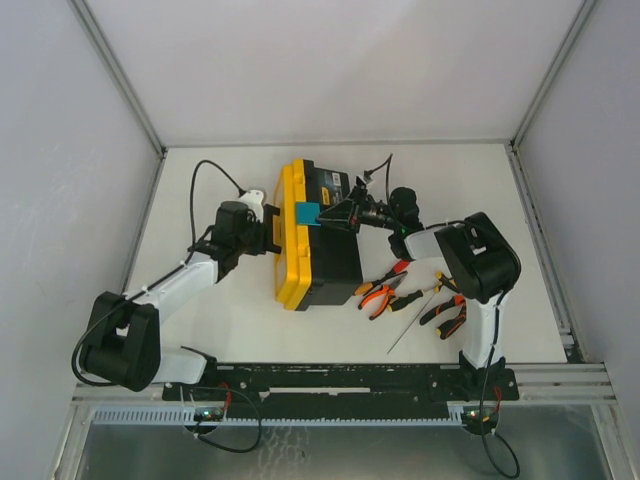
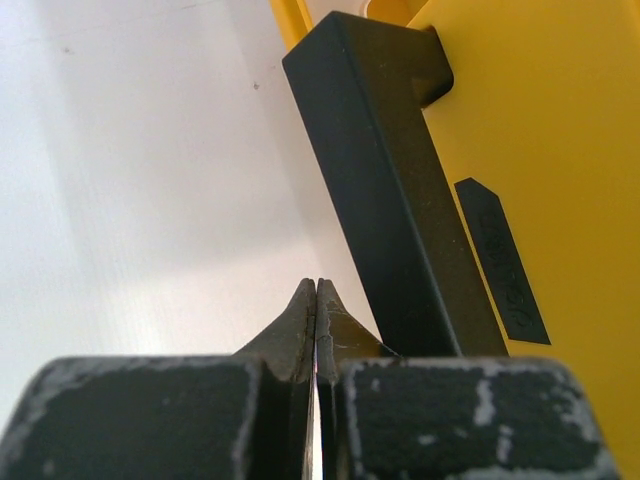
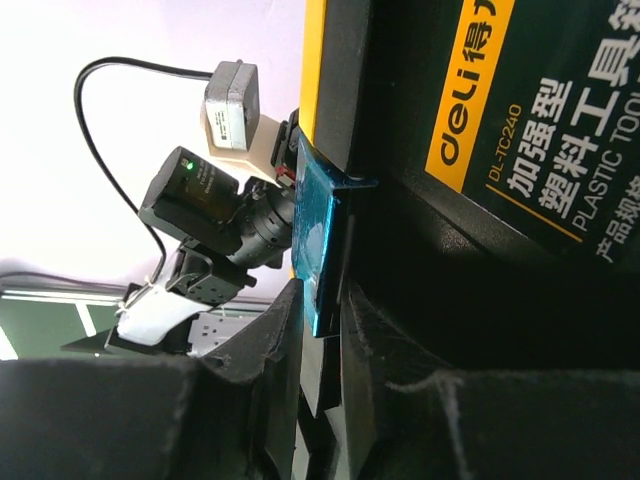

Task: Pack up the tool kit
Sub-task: Open the toolbox at the center of the board.

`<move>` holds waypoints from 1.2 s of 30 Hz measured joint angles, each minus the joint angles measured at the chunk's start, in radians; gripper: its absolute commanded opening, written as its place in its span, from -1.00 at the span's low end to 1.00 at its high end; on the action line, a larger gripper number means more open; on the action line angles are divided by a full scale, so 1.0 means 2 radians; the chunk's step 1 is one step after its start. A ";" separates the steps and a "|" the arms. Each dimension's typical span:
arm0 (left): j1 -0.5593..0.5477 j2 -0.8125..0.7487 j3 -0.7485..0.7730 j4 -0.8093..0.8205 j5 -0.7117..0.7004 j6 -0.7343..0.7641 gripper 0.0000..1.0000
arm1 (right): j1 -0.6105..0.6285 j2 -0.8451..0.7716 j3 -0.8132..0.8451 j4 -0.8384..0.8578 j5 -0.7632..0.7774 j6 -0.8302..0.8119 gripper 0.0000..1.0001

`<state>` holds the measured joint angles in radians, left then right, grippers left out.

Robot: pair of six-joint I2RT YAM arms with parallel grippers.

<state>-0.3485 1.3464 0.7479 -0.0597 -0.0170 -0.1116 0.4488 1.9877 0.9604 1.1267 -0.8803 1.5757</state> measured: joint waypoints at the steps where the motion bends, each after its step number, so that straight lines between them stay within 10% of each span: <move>1: 0.000 0.000 0.000 -0.002 -0.003 0.000 -1.00 | 0.002 -0.001 0.004 -0.009 -0.001 -0.006 -1.00; 16: -0.005 0.000 0.000 -0.028 -0.018 0.011 -0.99 | 0.071 -0.127 0.080 -0.434 0.100 -0.281 -1.00; 36: 0.024 -0.105 -0.036 -0.028 -0.046 -0.081 -0.33 | 0.079 -0.094 0.091 -0.386 0.100 -0.250 -1.00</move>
<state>-0.3008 1.1366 0.6758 -0.1154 -0.1093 -0.2733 0.6075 1.7988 1.1416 0.3546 -0.6811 1.0748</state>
